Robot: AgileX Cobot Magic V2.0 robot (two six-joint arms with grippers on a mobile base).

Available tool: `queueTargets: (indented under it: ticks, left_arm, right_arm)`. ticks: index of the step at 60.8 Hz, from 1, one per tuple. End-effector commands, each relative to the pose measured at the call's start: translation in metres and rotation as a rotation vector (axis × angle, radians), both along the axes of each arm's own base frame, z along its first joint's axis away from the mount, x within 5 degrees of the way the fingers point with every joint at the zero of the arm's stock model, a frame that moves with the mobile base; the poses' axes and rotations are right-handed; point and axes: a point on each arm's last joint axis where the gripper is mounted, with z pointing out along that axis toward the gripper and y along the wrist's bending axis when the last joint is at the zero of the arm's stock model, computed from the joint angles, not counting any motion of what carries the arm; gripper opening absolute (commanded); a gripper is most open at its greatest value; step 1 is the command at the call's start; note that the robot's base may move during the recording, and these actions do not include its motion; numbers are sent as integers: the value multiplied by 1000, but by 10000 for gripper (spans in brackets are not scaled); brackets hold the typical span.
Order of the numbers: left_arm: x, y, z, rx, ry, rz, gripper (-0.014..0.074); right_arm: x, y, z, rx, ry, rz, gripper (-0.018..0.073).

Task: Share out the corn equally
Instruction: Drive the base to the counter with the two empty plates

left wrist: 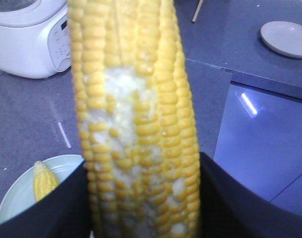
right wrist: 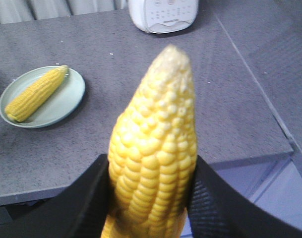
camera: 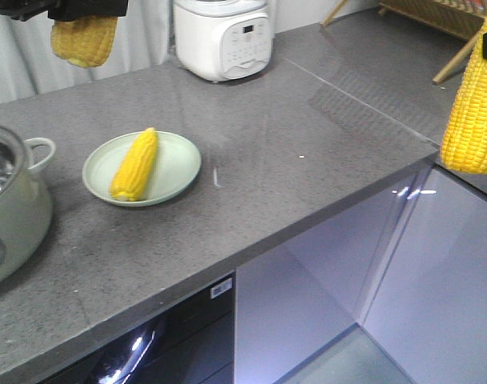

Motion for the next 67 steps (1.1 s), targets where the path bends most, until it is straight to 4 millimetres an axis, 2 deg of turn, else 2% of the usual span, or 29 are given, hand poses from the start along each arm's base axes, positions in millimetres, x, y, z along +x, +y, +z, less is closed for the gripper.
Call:
queueTargets:
  ticks: [1,67]
  left_arm:
    - [-14,2,25,-73,-104,11,129]
    - [-14,2,25,-73,-104,11,129]
  right_arm:
    - [-6,2,16,25,-91,-14,245]
    - [-6,2,16,25,-91,-14,245]
